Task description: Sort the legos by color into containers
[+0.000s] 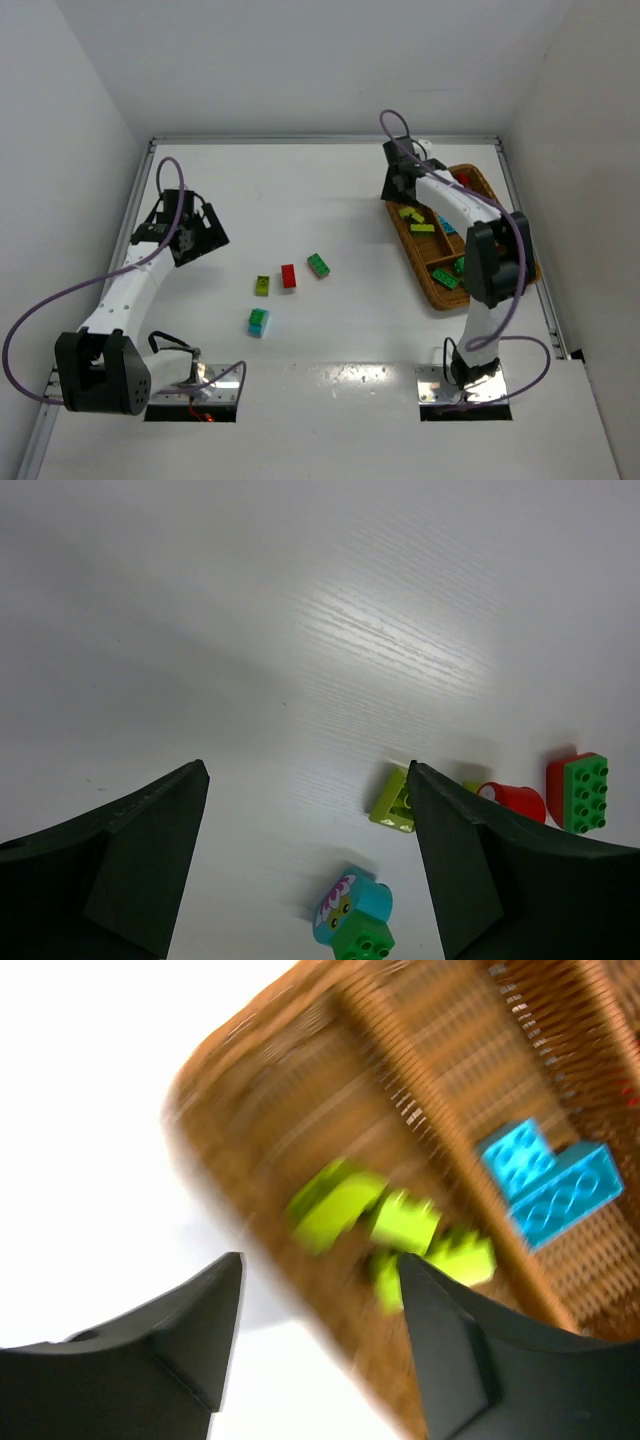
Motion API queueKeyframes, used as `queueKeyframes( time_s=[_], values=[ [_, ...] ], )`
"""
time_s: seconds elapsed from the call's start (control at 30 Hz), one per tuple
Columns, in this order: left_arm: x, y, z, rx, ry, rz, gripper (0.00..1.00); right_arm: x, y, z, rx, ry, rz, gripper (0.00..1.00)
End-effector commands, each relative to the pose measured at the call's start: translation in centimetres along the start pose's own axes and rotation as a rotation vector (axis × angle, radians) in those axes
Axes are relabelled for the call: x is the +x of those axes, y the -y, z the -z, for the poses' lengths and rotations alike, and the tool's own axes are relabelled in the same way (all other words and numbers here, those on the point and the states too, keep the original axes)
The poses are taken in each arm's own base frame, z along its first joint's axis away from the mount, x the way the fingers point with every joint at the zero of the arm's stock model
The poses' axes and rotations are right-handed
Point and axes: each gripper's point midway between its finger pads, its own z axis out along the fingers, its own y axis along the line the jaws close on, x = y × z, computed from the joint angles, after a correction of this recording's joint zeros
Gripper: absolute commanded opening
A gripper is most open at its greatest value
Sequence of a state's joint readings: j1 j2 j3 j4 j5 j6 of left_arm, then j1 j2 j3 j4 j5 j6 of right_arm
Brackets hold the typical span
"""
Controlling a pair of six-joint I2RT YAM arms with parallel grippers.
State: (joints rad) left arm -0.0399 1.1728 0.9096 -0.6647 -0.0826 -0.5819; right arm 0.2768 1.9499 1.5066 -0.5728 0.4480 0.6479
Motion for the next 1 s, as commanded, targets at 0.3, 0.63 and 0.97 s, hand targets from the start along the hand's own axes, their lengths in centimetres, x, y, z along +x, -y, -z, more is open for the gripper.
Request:
queueKeyframes(
  time_s=[0.3, 0.63, 0.97],
  values=[
    [-2.2, -1.0, 1.7, -0.074, 0.115, 0.073, 0.87, 14.6, -18.3, 16.5, -0.575, -0.04, 0.499, 0.71],
    [-1.9, -1.0, 1.7, -0.065, 0.11, 0.073, 0.87, 18.0, -19.7, 14.3, -0.455, -0.099, 0.475, 0.66],
    [-1.9, -0.8, 1.9, -0.053, 0.113, 0.064, 0.87, 19.7, -19.1, 10.3, -0.463, -0.174, 0.625, 0.61]
  ],
)
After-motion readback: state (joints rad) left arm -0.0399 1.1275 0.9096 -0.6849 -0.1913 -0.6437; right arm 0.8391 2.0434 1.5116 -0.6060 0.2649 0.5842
